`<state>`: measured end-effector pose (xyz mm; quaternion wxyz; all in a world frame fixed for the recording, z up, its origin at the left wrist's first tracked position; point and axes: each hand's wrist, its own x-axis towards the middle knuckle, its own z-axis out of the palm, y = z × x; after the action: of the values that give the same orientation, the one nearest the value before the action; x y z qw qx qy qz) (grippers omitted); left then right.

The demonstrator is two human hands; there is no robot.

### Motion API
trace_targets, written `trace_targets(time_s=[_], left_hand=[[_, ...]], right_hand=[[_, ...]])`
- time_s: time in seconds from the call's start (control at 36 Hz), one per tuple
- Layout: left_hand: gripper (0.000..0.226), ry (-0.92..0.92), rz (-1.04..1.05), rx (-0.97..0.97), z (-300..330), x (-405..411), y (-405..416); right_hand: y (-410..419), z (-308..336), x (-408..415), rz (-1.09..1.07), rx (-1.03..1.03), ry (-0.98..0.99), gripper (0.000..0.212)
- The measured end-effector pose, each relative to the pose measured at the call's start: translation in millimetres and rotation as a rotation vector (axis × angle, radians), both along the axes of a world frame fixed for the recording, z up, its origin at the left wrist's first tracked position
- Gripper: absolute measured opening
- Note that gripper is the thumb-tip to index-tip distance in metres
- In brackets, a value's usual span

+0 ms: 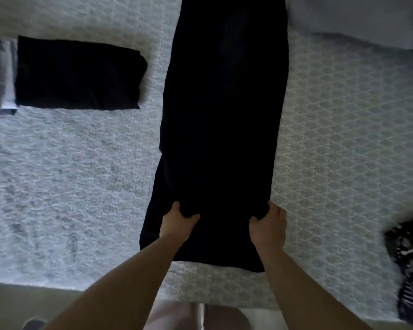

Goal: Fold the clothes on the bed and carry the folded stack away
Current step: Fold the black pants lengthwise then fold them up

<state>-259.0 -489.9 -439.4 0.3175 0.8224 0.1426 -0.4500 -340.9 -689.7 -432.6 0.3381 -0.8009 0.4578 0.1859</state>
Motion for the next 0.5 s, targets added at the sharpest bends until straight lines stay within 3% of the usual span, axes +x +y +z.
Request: trace_targets(time_s=[0.11, 0.19, 0.36, 0.5], left_hand=[[0.076, -0.211, 0.032, 0.112, 4, -20, -9], [0.058, -0.447, -0.005, 0.268, 8, -34, -13], [0.038, -0.368, -0.116, 0.389, 0, -51, -13], [0.029, -0.229, -0.042, 0.442, 2, -43, -21]], right_hand=[[-10, -11, -13, -0.22, 0.259, 0.094, 0.04], [-11, -18, -27, -0.144, 0.313, 0.183, 0.033], [-13, -23, -43, -0.22, 0.408, 0.044, 0.036], [-12, -16, -47, -0.249, 0.472, -0.05, 0.043]])
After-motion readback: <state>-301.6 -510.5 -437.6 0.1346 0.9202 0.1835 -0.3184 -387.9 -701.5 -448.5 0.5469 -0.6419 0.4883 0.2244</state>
